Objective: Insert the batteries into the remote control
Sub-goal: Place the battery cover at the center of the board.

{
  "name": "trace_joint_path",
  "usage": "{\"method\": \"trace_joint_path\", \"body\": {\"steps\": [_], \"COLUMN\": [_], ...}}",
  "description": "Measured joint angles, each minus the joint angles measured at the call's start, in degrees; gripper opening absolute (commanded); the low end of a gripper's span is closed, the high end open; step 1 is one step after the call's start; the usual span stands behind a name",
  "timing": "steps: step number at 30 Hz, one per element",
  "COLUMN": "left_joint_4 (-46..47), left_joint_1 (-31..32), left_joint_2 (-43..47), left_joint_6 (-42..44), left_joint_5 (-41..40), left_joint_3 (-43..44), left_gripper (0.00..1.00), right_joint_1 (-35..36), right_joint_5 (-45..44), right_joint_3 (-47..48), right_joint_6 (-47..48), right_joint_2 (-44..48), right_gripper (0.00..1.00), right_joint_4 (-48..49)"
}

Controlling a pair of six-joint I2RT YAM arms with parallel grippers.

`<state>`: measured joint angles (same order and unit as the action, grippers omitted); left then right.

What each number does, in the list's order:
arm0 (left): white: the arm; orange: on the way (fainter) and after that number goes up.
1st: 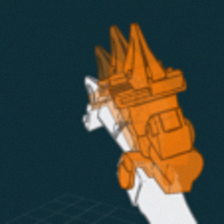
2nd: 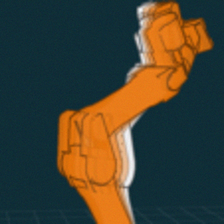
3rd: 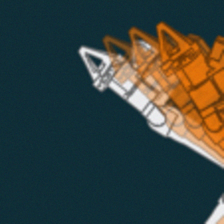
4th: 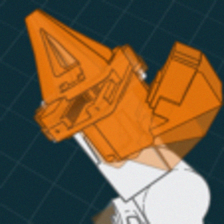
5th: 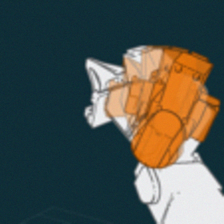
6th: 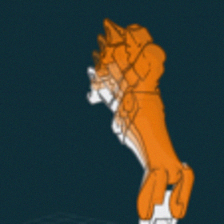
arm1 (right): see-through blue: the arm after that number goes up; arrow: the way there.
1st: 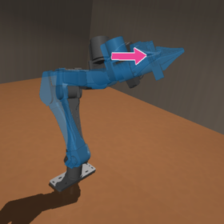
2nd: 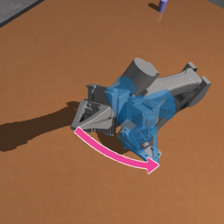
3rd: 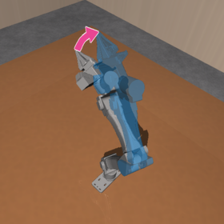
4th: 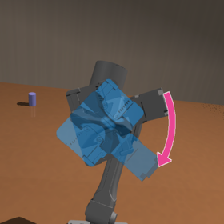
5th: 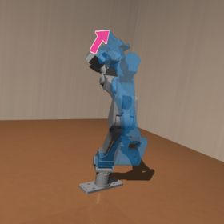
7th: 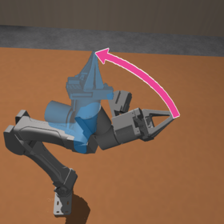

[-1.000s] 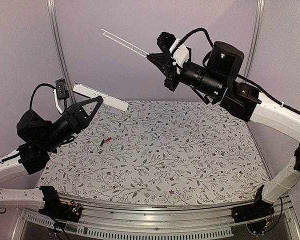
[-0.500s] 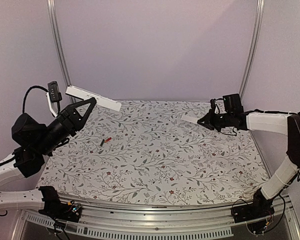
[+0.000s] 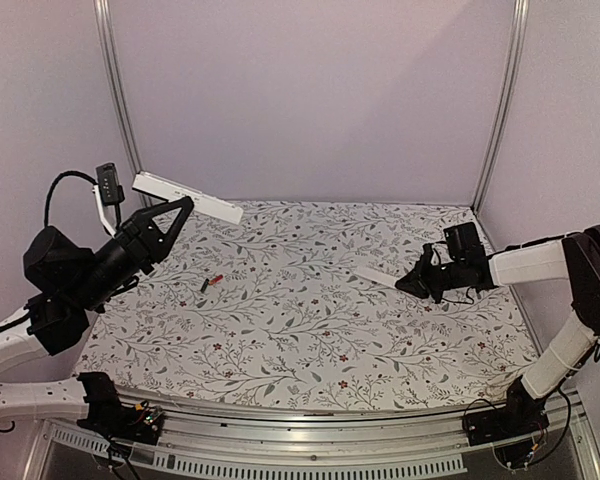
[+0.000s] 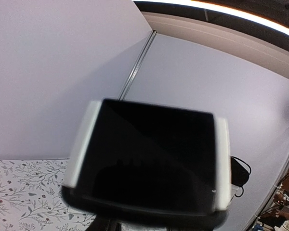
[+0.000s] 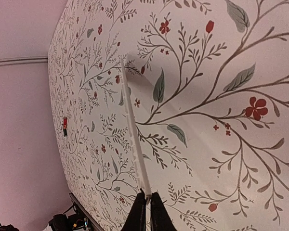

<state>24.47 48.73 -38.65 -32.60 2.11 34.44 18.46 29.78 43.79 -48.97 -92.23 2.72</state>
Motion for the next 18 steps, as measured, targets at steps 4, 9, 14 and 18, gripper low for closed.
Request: {"method": "trace_joint_path", "body": {"steps": [4,9,14,18], "left_joint_4": [-0.1,-0.8,-2.8,-3.2], "left_joint_1": [0.0,0.0,0.0,0.0], "left_joint_2": [-0.5,-1.2,-1.9,-3.3], "left_joint_6": [0.5,1.2,2.6,5.2], "left_joint_5": [0.1,0.4,1.2,4.5], "left_joint_3": [0.2,0.5,1.0,1.1], "left_gripper": [0.00,0.00,0.00,0.00], "right_joint_1": [0.0,0.0,1.3,10.8], "right_joint_5": [0.0,-2.2,-10.1,-20.0], "right_joint_3": [-1.9,-2.2,1.0,9.7], "right_joint_6": [-0.9,-0.9,3.5,16.1], "right_joint_2": [0.0,0.4,4.6,10.5], "right_gripper": [0.31,0.60,0.99,0.99], "right_joint_4": [-0.2,-1.9,-9.4,-11.3]}}
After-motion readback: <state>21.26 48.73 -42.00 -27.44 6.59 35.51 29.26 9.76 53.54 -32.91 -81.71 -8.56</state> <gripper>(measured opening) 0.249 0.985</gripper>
